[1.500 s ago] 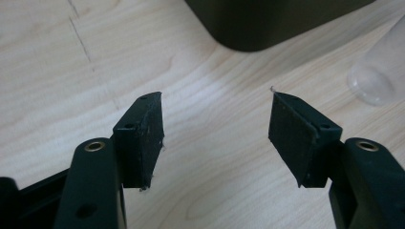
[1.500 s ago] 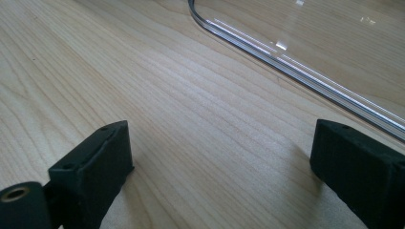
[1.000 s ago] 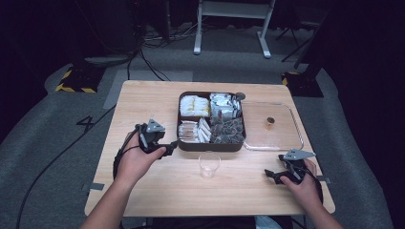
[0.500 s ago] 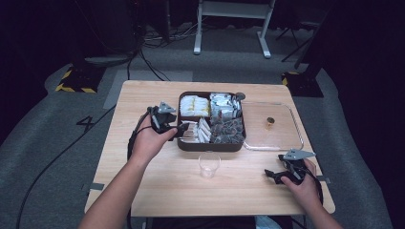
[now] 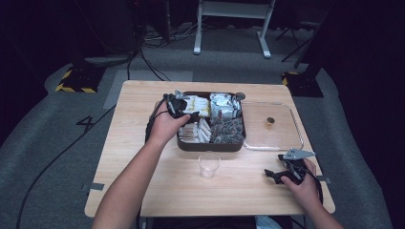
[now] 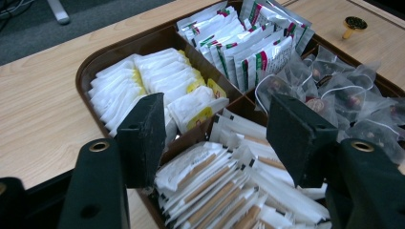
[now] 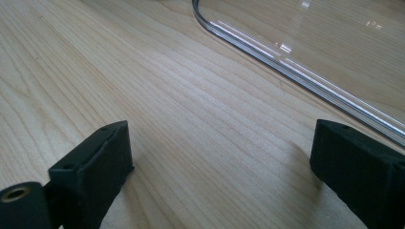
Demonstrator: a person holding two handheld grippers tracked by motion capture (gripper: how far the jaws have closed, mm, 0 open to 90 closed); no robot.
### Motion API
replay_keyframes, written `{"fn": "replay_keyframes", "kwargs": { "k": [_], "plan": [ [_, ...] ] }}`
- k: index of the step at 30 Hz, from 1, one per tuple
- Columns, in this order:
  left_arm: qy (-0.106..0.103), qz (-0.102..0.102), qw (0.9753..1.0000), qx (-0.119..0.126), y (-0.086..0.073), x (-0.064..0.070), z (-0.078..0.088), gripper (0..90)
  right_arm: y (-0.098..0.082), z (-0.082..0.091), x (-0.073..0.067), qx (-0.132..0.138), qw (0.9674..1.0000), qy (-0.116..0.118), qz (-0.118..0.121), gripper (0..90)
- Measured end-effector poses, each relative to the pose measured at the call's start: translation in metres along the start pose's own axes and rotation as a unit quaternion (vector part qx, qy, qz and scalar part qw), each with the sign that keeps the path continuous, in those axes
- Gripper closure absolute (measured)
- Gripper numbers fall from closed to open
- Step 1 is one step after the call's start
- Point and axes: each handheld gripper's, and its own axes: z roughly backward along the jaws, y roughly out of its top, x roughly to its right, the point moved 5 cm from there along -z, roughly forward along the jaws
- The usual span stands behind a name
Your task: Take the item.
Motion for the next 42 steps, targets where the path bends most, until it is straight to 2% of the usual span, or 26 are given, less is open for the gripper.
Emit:
{"fn": "replay_keyframes", "kwargs": {
  "k": [9,12,15,20,23,31,32,38,42],
  "plan": [
    [0.003,-0.018,0.9997,-0.015,0.012,-0.005,-0.023,38.3,0.0,0.0,0.0,0.0,1.0,0.0,0.001,7.2],
    [0.001,-0.01,0.9998,-0.015,0.014,-0.007,-0.031,38.8,0.0,0.0,0.0,0.0,1.0,0.0,0.001,7.2],
    [0.01,-0.018,0.9996,-0.02,0.015,-0.014,-0.04,37.9,0.0,0.0,0.0,0.0,1.0,0.0,0.001,7.1],
    [0.006,0.002,0.9997,-0.025,0.015,-0.02,-0.052,37.8,0.0,0.0,0.0,0.0,1.0,0.0,0.001,7.1],
    [0.007,-0.005,0.9992,-0.038,0.013,-0.022,-0.06,39.1,0.0,0.0,0.0,0.0,1.0,0.0,0.001,7.2],
    [0.0,0.004,0.9984,-0.056,0.01,-0.023,-0.079,46.6,0.0,0.0,0.0,0.0,1.0,0.0,0.001,7.1],
    [-0.002,0.007,0.9982,-0.059,0.009,-0.023,-0.081,49.7,0.0,0.0,0.0,0.0,1.0,0.0,0.001,7.2],
    [-0.006,0.017,0.9972,-0.073,0.003,-0.027,-0.09,52.4,0.0,0.0,0.0,0.0,1.0,0.0,0.001,7.1],
    [-0.01,0.016,0.9959,-0.089,0.001,-0.027,-0.094,54.6,0.0,0.0,0.0,0.0,1.0,0.0,0.001,7.1]
  ]
}}
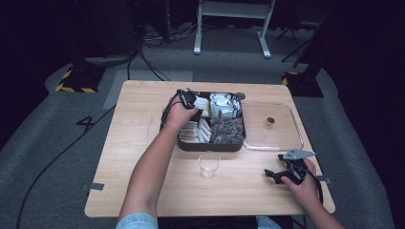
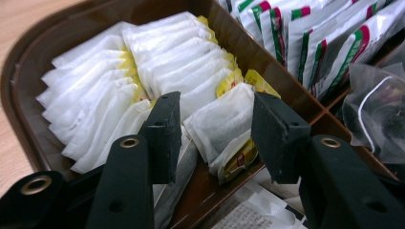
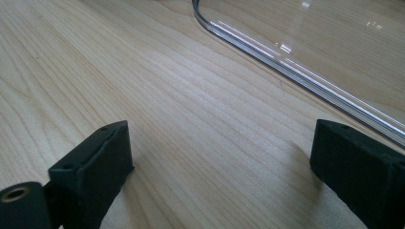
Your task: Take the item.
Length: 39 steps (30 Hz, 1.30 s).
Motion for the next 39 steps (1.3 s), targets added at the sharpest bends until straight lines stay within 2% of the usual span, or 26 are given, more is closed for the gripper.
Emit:
{"fn": "replay_keyframes", "kwargs": {
  "k": [4,9,13,15,16,17,20,21,23,26,32,36,39],
  "plan": [
    [-0.001,-0.008,0.9999,-0.015,0.001,0.001,-0.002,57.3,0.0,0.0,0.0,0.0,1.0,0.0,0.0,7.1],
    [-0.009,-0.007,0.9997,-0.02,0.001,0.005,0.0,59.7,0.0,0.0,0.0,0.0,1.0,0.0,0.0,7.2],
    [-0.014,-0.007,0.9998,-0.013,0.002,0.009,0.002,58.9,0.0,0.0,0.0,0.0,1.0,0.0,0.0,7.1],
    [-0.017,-0.013,0.9997,-0.014,0.003,0.014,0.003,60.8,0.0,0.0,0.0,0.0,1.0,0.0,0.0,7.2],
    [-0.013,-0.024,0.9995,-0.015,0.004,0.016,0.002,62.0,0.0,0.0,0.0,0.0,1.0,0.0,0.0,7.2],
    [-0.013,-0.023,0.9995,-0.016,0.004,0.017,0.001,63.5,0.0,0.0,0.0,0.0,1.0,0.0,0.0,7.2],
    [-0.008,-0.025,0.9995,-0.017,0.004,0.016,-0.001,65.1,0.0,0.0,0.0,0.0,1.0,0.0,0.0,7.2],
    [-0.008,-0.018,0.9996,-0.019,0.004,0.016,-0.001,65.9,0.0,0.0,0.0,0.0,1.0,0.0,0.0,7.2],
    [-0.005,-0.019,0.9995,-0.027,0.004,0.013,-0.002,68.2,0.0,0.0,0.0,0.0,1.0,0.0,0.0,7.1],
    [-0.011,-0.013,0.9994,-0.032,0.004,0.011,-0.002,69.5,0.0,0.0,0.0,0.0,1.0,0.0,0.0,7.2],
    [-0.009,-0.016,0.9985,-0.052,0.005,0.009,-0.007,71.5,0.0,0.0,0.0,0.0,1.0,0.0,0.0,7.1],
    [-0.012,-0.017,0.9978,-0.063,0.005,0.01,-0.009,75.9,0.0,0.0,0.0,0.0,1.0,0.0,0.0,7.1],
    [-0.01,-0.022,0.9973,-0.069,0.004,0.009,-0.009,84.0,0.0,0.0,0.0,0.0,1.0,0.0,0.0,7.1]
  ]
}}
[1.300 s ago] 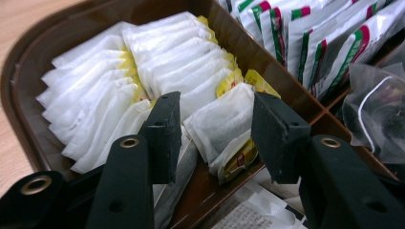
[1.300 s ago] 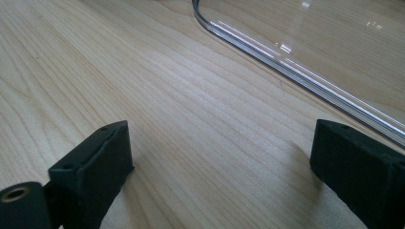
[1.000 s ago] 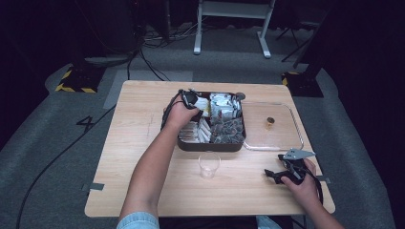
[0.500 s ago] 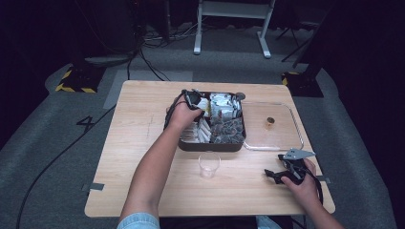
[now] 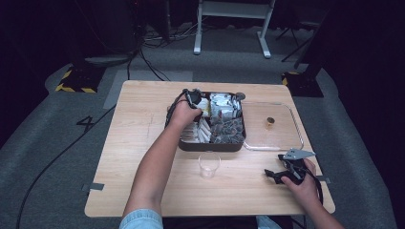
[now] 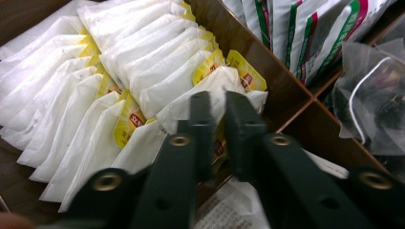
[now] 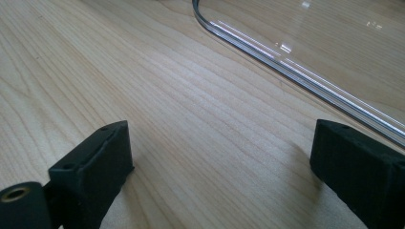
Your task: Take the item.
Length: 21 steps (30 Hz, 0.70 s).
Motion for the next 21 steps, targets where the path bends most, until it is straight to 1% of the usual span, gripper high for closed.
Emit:
{"fn": "replay_keyframes", "kwargs": {
  "k": [1,2,3,4,8,11,14,15,16,21],
  "plan": [
    [0.0,-0.002,1.0,0.003,0.0,0.0,0.0,88.7,0.0,0.0,0.0,0.0,1.0,0.0,0.0,7.1],
    [0.0,-0.002,1.0,0.003,0.0,0.0,0.0,89.6,0.0,0.0,0.0,0.0,1.0,0.0,0.0,7.1],
    [-0.003,0.0,1.0,0.005,0.001,0.001,0.001,89.6,0.0,0.0,0.0,0.0,1.0,0.0,0.0,7.1],
    [-0.001,-0.003,1.0,0.009,0.001,0.001,0.001,89.9,0.0,0.0,0.0,0.0,1.0,0.0,0.0,7.1],
    [0.002,-0.011,0.9999,0.009,0.002,0.002,0.004,90.0,0.0,0.0,0.0,0.0,1.0,0.0,0.0,7.1],
    [0.004,-0.013,0.9998,0.016,0.003,0.002,0.008,90.0,0.0,0.0,0.0,0.0,1.0,0.0,0.0,7.1],
    [0.007,-0.018,0.9995,0.024,0.004,0.003,0.013,90.0,0.0,0.0,0.0,0.0,1.0,0.0,0.0,7.1],
    [0.007,-0.022,0.9993,0.029,0.006,0.004,0.017,90.0,0.0,0.0,0.0,0.0,1.0,0.0,0.0,7.1],
    [0.007,-0.022,0.9993,0.029,0.006,0.004,0.017,90.0,0.0,0.0,0.0,0.0,1.0,0.0,0.0,7.2],
    [0.004,-0.034,0.9985,0.042,0.01,0.009,0.03,90.0,0.0,0.0,0.0,0.0,1.0,0.0,0.0,7.2]
  ]
}}
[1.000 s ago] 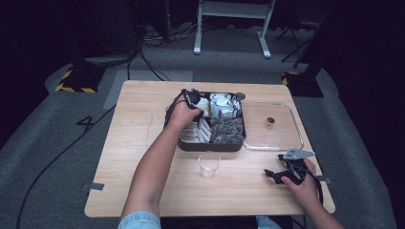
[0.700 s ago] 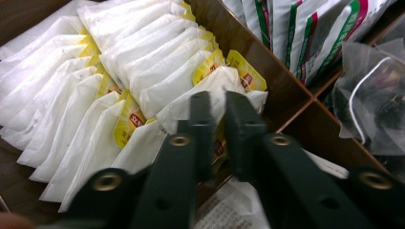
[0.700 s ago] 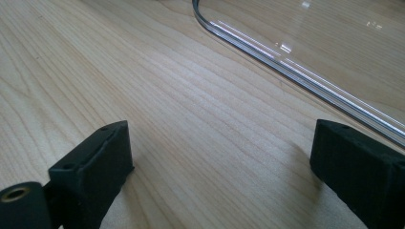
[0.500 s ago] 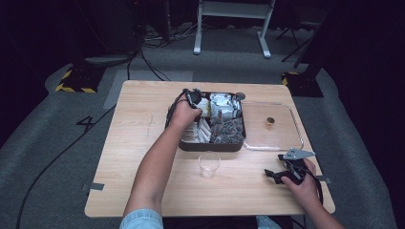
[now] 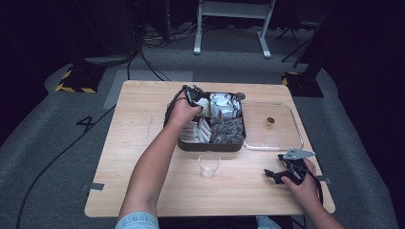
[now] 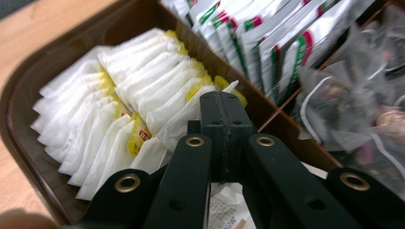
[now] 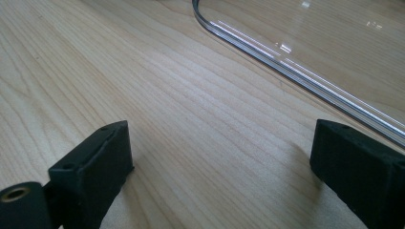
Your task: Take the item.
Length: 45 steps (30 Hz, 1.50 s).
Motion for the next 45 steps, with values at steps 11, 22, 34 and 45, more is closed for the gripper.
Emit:
{"fn": "replay_keyframes", "kwargs": {
  "k": [11,22,34,45],
  "plan": [
    [-0.001,-0.021,0.9993,0.032,0.008,0.016,0.037,90.0,0.0,0.0,0.0,0.001,1.0,0.0,0.0,7.2],
    [-0.01,-0.03,0.9982,0.05,0.002,0.042,0.074,90.0,0.0,0.0,0.0,0.001,1.0,0.0,0.0,7.2],
    [-0.031,-0.05,0.9956,0.073,-0.011,0.078,0.115,90.0,0.0,0.0,0.0,0.0,1.0,0.0,0.0,7.2],
    [-0.055,-0.056,0.9921,0.098,-0.031,0.104,0.138,90.0,0.0,0.0,0.0,0.0,1.0,-0.001,-0.001,7.2]
  ]
}}
